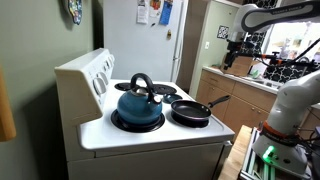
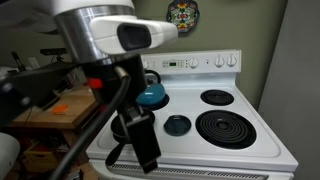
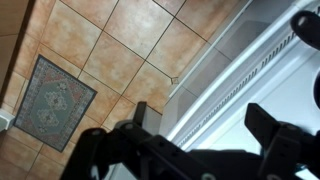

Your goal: Place the teapot on the front right plate and the pan on the front left plate of the stove

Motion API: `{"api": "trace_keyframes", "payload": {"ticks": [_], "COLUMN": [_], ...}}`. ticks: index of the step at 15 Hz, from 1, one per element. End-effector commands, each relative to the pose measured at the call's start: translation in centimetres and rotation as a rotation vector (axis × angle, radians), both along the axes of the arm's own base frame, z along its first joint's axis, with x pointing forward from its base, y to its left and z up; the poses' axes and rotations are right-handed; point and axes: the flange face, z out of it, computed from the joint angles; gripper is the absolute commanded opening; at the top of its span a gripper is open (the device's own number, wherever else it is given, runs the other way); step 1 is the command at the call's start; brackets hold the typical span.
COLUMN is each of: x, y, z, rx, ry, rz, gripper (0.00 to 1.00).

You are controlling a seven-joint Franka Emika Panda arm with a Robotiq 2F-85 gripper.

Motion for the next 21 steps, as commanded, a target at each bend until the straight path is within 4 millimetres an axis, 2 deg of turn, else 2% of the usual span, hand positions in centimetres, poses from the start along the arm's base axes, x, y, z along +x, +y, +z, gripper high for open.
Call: {"api": "trace_keyframes", "payload": {"ticks": [1,4,6,7,9,19,20,21], "x": [3.6,6.0,7.0,5.6,6.7,7.2,7.9,8.7], "y": [6.4,11.6,14.0,12.7,14.1,14.0,15.0,17.1], "z": [2.3,3.5,4.1,3.8,4.0,4.1,4.1,4.3], "rx": [0.029,0.073,0.075,0.049,0.052,0.055,0.063,0.082], "ry": [0.046,0.089,0.066,0.04,0.043,0.045,0.043,0.042], "rz": [-0.049,-0.099,-0.088,-0.078,-0.069,-0.071,-0.065,-0.034], "gripper": [1.0,1.0,1.0,1.0,1.0,1.0,1.0,1.0]}}
